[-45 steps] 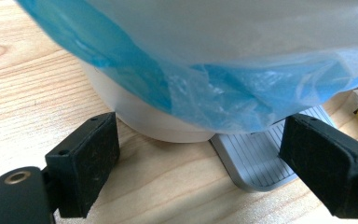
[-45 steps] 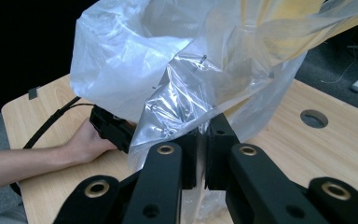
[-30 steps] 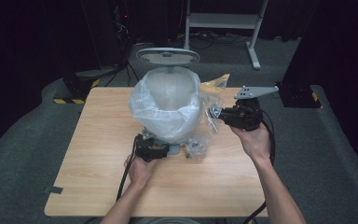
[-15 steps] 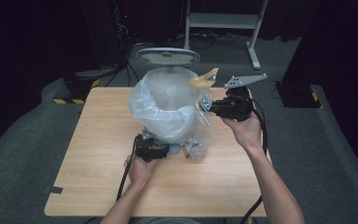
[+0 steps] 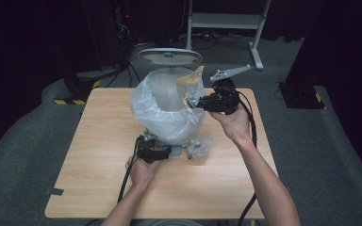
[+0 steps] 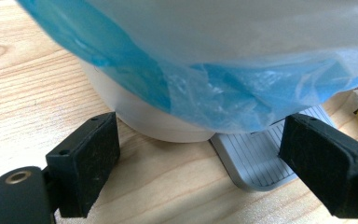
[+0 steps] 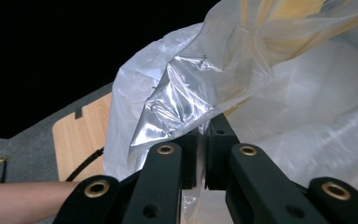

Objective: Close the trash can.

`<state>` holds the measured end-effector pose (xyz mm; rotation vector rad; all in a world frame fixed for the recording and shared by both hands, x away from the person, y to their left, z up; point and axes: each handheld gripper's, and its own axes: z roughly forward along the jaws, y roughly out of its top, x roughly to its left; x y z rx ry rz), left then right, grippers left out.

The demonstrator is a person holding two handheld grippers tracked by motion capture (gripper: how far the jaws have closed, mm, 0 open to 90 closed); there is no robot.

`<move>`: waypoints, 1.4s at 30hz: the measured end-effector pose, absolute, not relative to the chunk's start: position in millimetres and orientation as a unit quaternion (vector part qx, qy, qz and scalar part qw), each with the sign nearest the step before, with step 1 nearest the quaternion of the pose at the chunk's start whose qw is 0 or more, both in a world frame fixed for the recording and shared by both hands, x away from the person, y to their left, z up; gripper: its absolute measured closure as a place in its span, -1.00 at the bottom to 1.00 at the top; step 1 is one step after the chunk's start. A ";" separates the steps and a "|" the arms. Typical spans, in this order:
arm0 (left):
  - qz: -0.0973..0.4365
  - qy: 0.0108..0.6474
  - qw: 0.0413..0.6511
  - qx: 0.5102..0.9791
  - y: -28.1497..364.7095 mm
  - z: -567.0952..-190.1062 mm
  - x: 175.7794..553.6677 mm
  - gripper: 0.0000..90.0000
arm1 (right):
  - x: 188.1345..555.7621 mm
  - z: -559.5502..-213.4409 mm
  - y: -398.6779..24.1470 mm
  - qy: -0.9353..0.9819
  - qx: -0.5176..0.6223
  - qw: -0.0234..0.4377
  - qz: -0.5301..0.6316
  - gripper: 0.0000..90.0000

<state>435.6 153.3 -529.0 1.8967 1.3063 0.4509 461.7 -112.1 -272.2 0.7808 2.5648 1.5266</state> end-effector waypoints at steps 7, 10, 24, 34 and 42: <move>0.178 0.512 0.386 0.747 153.5 -528.9 435.5 -0.72 | 471.4 -271.7 -98.5 0.834 0.254 0.024 0.488 0.90; 0.177 0.513 0.387 0.745 153.2 -529.0 435.5 -0.72 | 475.9 -271.7 -93.3 0.836 0.255 0.026 0.486 0.90; 0.176 0.514 0.388 0.745 153.1 -529.0 435.4 -0.72 | 500.6 -282.6 -68.4 0.847 0.267 0.008 0.459 0.89; 0.177 0.513 0.386 0.746 153.4 -528.9 435.4 -0.72 | 511.2 -291.1 -63.4 0.847 0.291 0.009 0.444 0.26; 0.175 0.513 0.385 0.747 153.4 -528.9 435.3 -0.72 | 508.5 -289.7 -70.8 0.838 0.303 0.030 0.453 -0.06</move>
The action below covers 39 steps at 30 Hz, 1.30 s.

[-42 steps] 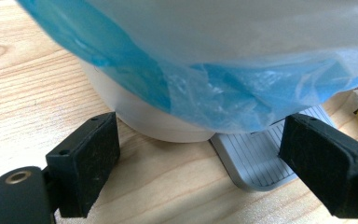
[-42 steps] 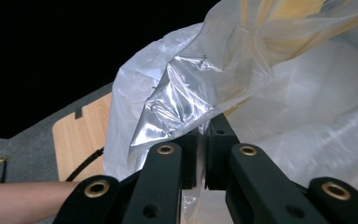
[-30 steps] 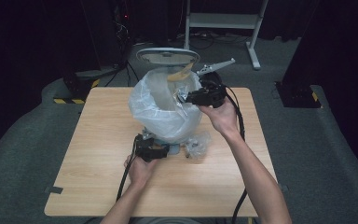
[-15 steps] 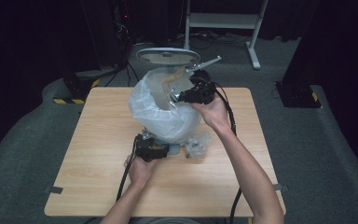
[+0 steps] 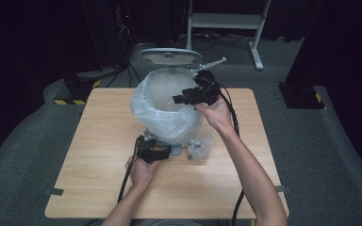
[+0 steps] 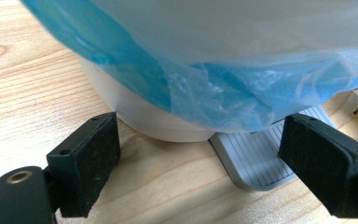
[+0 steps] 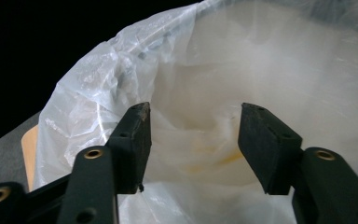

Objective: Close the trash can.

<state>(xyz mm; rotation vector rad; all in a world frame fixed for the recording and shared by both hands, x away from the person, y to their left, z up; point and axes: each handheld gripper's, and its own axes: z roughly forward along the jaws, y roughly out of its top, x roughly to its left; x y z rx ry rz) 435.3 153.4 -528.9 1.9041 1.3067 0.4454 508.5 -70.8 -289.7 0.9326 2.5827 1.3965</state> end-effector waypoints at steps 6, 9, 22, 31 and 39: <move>0.173 0.515 0.387 0.745 152.8 -529.1 435.2 -0.72 | 504.9 -290.9 -77.9 0.831 0.303 0.044 0.463 -0.07; 0.168 0.515 0.388 0.746 152.7 -529.3 435.2 -0.72 | 501.8 -289.9 -83.2 0.824 0.303 0.055 0.475 -0.08; 0.172 0.514 0.386 0.746 153.0 -529.1 435.2 -0.72 | 490.6 -288.0 -93.8 0.811 0.298 0.091 0.495 -0.18; 0.174 0.516 0.390 0.743 152.7 -529.2 435.4 -0.72 | 487.0 -289.6 -101.1 0.803 0.305 0.102 0.501 -0.20; 0.175 0.515 0.389 0.744 153.0 -529.1 435.4 -0.72 | 482.8 -290.2 -110.3 0.797 0.312 0.113 0.504 -0.30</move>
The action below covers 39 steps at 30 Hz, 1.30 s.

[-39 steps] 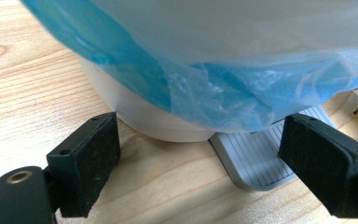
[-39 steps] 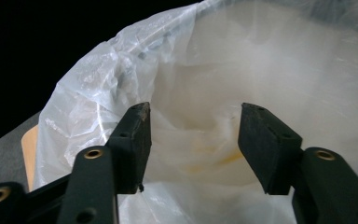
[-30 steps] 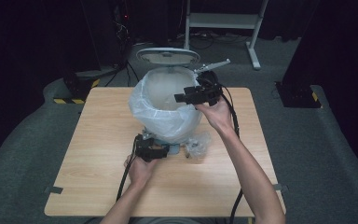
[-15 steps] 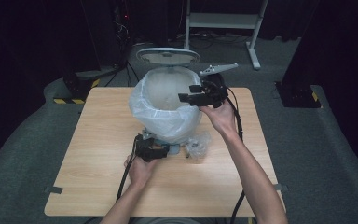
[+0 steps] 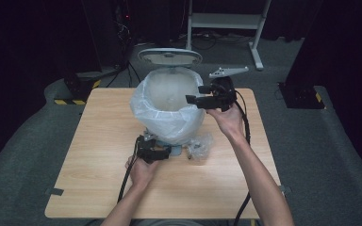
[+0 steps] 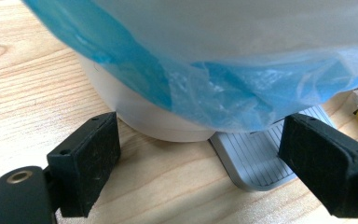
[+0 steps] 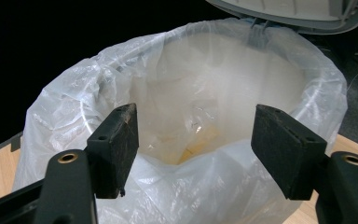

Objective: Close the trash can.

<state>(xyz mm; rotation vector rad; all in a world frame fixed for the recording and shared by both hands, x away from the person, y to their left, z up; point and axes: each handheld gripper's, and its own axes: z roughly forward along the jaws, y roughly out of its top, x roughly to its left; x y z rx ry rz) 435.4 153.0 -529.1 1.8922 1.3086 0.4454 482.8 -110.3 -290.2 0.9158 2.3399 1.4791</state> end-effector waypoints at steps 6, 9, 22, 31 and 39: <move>0.175 0.515 0.389 0.744 152.9 -529.1 435.4 -0.72 | 477.7 -286.6 -116.3 0.791 0.310 0.120 0.514 -0.30; 0.175 0.515 0.389 0.743 152.9 -529.1 435.4 -0.72 | 475.4 -286.2 -118.5 0.788 0.309 0.125 0.518 -0.29; 0.174 0.515 0.390 0.743 152.8 -529.2 435.3 -0.72 | 465.1 -295.3 -132.6 0.776 0.311 0.136 0.531 -0.24; 0.175 0.515 0.389 0.744 153.0 -529.1 435.3 -0.72 | 457.1 -300.5 -140.7 0.762 0.318 0.151 0.544 -0.21; 0.174 0.515 0.390 0.743 152.8 -529.2 435.4 -0.72 | 452.0 -305.7 -151.8 0.753 0.326 0.156 0.550 -0.21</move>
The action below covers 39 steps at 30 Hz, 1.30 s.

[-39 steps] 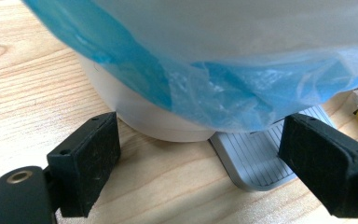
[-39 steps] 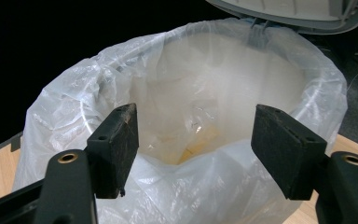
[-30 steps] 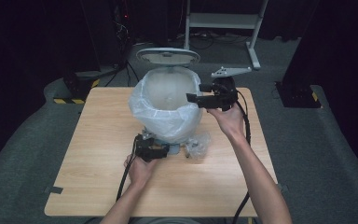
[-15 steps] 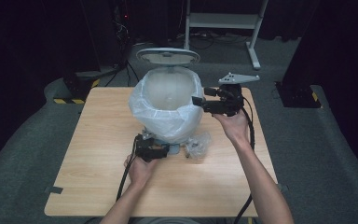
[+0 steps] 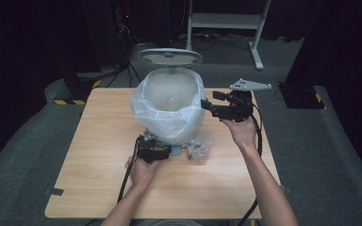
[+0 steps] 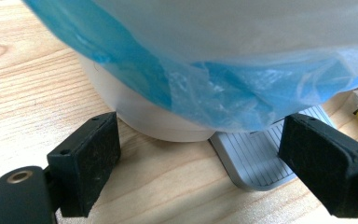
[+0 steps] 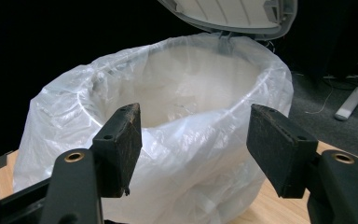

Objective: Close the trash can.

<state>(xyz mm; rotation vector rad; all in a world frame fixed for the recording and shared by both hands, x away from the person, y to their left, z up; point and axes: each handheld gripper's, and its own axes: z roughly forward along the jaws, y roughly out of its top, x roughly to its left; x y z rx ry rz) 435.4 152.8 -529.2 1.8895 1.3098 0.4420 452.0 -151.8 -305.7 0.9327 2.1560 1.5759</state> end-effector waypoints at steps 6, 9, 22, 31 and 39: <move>0.174 0.515 0.389 0.743 152.8 -529.2 435.3 -0.71 | 444.8 -308.9 -158.5 0.746 0.332 0.170 0.551 -0.24; 0.174 0.515 0.390 0.743 152.7 -529.2 435.3 -0.71 | 438.5 -313.1 -164.2 0.743 0.332 0.176 0.554 -0.25; 0.174 0.515 0.389 0.743 152.7 -529.2 435.2 -0.71 | 427.9 -342.7 -179.3 0.741 0.362 0.172 0.538 -0.28; 0.174 0.516 0.390 0.743 152.7 -529.3 435.3 -0.71 | 422.3 -354.2 -175.2 0.747 0.360 0.175 0.532 -0.33; 0.175 0.515 0.389 0.743 152.9 -529.2 435.3 -0.71 | 416.6 -366.8 -176.4 0.750 0.363 0.173 0.526 -0.35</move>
